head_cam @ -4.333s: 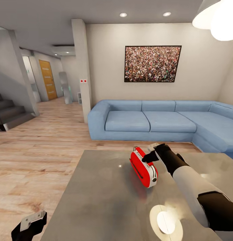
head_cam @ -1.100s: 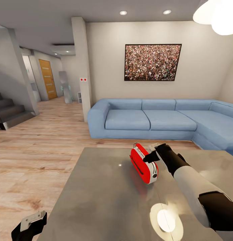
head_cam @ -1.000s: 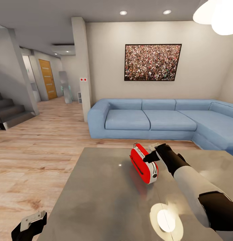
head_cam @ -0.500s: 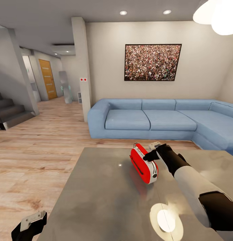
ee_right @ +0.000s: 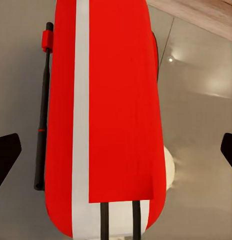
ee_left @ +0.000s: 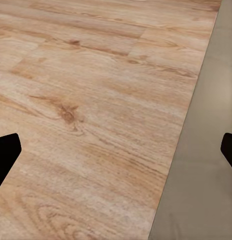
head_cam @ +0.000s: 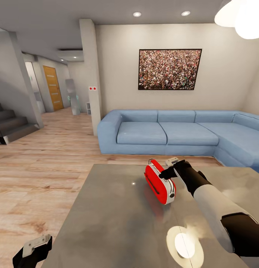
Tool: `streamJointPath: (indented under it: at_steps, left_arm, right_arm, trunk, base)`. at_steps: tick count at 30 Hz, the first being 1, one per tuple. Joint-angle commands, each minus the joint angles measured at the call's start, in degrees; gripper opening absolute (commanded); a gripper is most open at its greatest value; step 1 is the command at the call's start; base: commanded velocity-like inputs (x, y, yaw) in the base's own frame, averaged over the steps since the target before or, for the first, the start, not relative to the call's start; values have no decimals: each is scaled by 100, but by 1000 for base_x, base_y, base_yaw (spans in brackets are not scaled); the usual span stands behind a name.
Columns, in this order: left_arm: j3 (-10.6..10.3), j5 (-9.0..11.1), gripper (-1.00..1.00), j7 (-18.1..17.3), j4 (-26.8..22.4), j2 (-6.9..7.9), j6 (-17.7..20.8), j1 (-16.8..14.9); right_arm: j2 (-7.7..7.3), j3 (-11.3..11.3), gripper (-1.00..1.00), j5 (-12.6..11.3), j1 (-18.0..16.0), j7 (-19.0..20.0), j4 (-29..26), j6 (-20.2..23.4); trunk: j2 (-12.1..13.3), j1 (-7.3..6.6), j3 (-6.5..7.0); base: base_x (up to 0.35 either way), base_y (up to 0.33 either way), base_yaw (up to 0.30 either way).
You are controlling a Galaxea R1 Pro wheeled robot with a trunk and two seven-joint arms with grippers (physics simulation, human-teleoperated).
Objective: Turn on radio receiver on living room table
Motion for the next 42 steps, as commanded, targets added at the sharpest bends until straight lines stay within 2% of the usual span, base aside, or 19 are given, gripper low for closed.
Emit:
streamJointPath:
  at_steps: [1, 9, 15, 42]
  left_arm:
    - [0, 0, 100, 0, 0, 0, -1, 0]
    - [0, 1, 100, 0, 0, 0, 1, 0]
    - [0, -1, 100, 0, 2, 0, 4, 0]
    - [0, -2, 100, 0, 2, 0, 4, 0]
  right_arm:
    - [0, 0, 100, 0, 0, 2, 0, 0]
    - [0, 0, 100, -1, 0, 6, 0, 0]
    - [0, 0, 100, -1, 0, 2, 0, 7]
    - [-86, 2, 100, -1, 0, -11, 0, -5]
  trunk:
    - [0, 0, 0]
    - [0, 0, 0]
    - [-241, 132, -108]
    - [-241, 132, -108]
  base:
    - [0, 0, 0]
    - [0, 0, 0]
    - [0, 0, 0]
    - [0, 0, 0]
